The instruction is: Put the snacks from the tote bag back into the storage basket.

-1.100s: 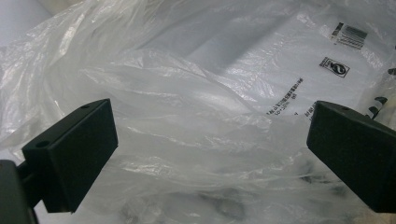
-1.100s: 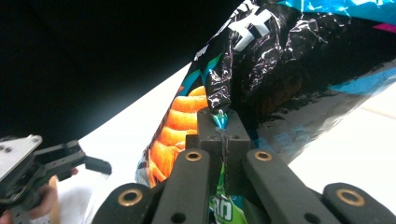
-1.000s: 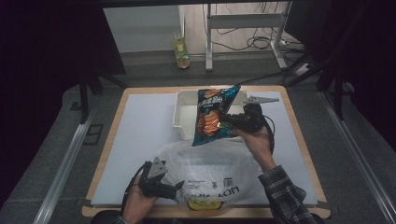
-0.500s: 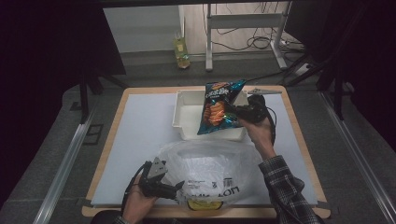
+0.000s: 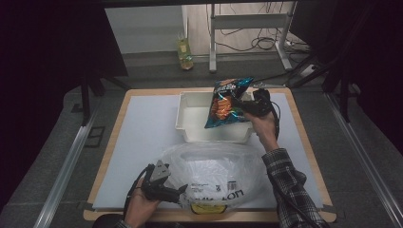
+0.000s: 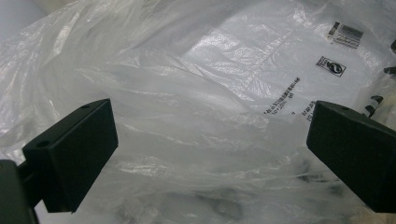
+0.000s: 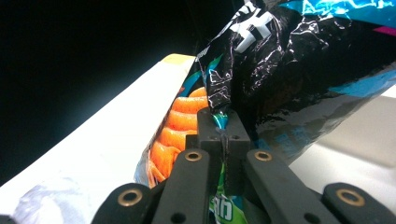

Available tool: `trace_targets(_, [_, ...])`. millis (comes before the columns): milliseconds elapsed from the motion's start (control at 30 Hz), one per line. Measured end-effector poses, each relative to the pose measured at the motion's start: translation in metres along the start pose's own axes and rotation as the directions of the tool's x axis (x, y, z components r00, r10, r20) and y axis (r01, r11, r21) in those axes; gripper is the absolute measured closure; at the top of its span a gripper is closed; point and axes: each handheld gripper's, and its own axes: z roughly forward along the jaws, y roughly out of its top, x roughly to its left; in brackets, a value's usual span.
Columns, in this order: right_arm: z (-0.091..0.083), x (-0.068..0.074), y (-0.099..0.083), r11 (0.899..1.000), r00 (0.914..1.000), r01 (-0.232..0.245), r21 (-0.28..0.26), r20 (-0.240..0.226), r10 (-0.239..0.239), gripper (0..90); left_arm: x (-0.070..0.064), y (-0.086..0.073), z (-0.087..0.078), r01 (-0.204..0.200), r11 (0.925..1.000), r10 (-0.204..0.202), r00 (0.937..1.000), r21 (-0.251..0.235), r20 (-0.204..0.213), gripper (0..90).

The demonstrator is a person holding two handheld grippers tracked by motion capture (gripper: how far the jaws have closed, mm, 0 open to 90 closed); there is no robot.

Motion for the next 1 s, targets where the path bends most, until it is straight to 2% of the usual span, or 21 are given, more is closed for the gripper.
trace_targets(467, [0.010,-0.021,0.003,0.999,0.9993,-0.038,-0.021,-0.001,0.038,88.5,0.000,0.000,0.001,-0.003,1.0000,0.003,1.0000,0.004,0.009,1.6])
trace_targets(800, [0.010,-0.027,-0.004,0.997,0.9970,-0.069,0.017,0.036,0.068,86.6,-0.001,0.000,0.001,-0.004,1.0000,0.003,1.0000,0.005,0.009,1.6])
trace_targets(1000, [0.012,-0.031,-0.009,0.995,0.9953,-0.089,0.036,0.042,0.087,85.6,-0.001,0.000,0.002,-0.002,1.0000,0.002,0.9999,0.004,0.012,1.7])
